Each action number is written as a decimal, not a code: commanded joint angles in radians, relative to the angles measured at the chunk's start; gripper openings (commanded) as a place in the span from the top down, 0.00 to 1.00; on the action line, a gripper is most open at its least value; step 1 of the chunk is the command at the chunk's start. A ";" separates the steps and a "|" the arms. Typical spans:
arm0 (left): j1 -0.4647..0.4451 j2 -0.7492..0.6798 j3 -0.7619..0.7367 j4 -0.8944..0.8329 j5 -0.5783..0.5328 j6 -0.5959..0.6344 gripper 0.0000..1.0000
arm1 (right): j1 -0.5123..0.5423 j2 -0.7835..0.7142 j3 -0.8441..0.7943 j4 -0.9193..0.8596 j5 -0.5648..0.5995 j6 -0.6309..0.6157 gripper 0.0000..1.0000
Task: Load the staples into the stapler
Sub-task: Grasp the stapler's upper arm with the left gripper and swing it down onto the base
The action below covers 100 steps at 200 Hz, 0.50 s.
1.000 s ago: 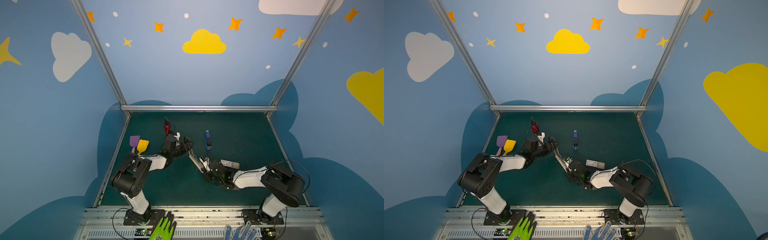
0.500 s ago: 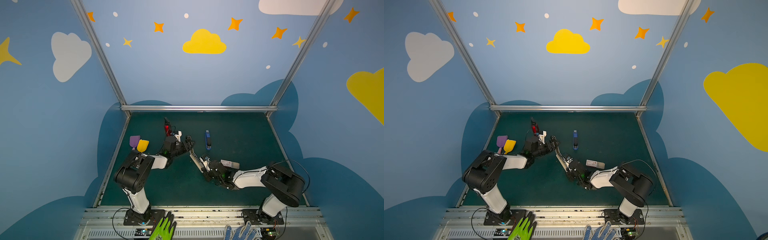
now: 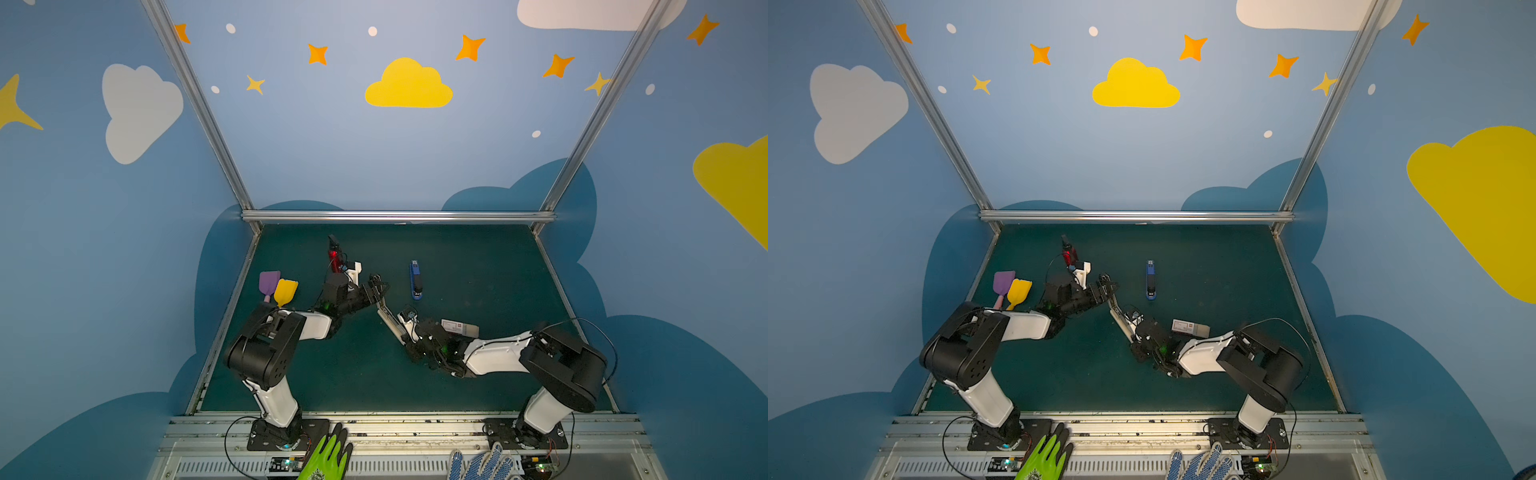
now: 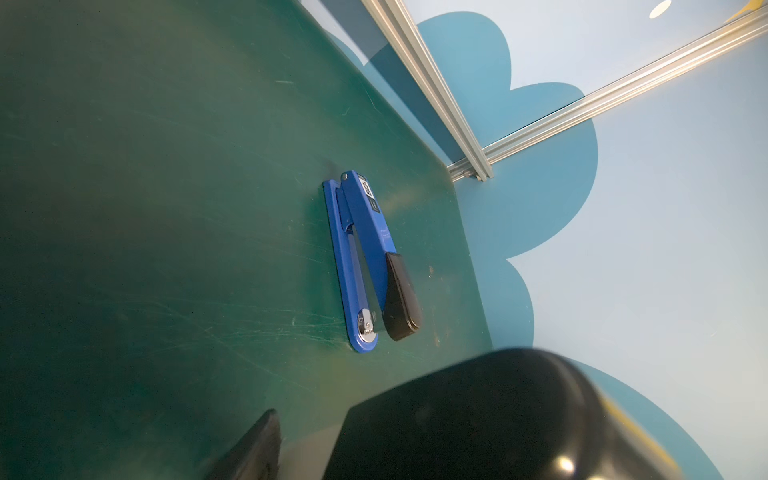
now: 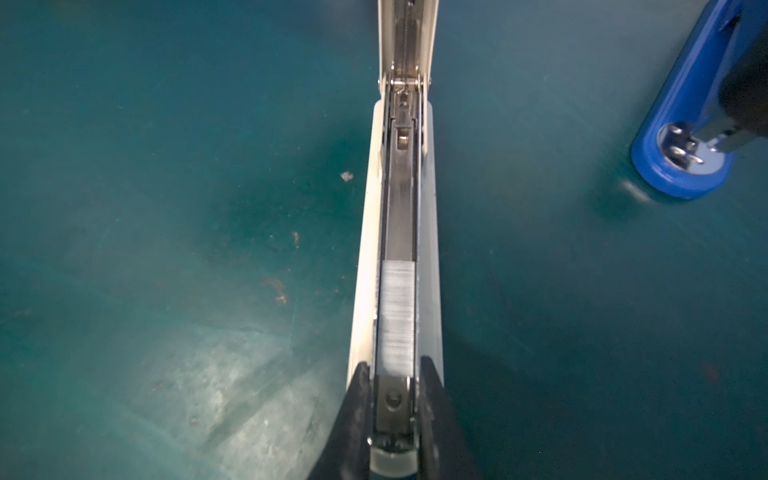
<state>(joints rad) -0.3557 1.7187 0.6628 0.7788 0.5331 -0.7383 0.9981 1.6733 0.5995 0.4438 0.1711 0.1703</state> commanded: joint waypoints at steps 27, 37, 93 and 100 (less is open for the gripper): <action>-0.005 -0.120 0.035 -0.097 0.029 0.072 0.26 | 0.013 0.060 -0.001 -0.099 -0.088 -0.022 1.00; -0.004 -0.124 0.058 -0.172 0.014 0.096 0.26 | 0.013 0.058 0.002 -0.108 -0.095 -0.022 1.00; 0.000 -0.076 0.064 -0.154 0.041 0.072 0.32 | 0.014 0.042 -0.001 -0.130 -0.094 -0.017 1.00; -0.001 -0.074 0.065 -0.149 0.051 0.063 0.32 | 0.014 0.040 -0.004 -0.131 -0.092 -0.014 1.00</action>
<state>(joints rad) -0.3584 1.6253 0.7204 0.6342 0.5457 -0.6666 0.9985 1.6814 0.6113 0.4412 0.1516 0.1558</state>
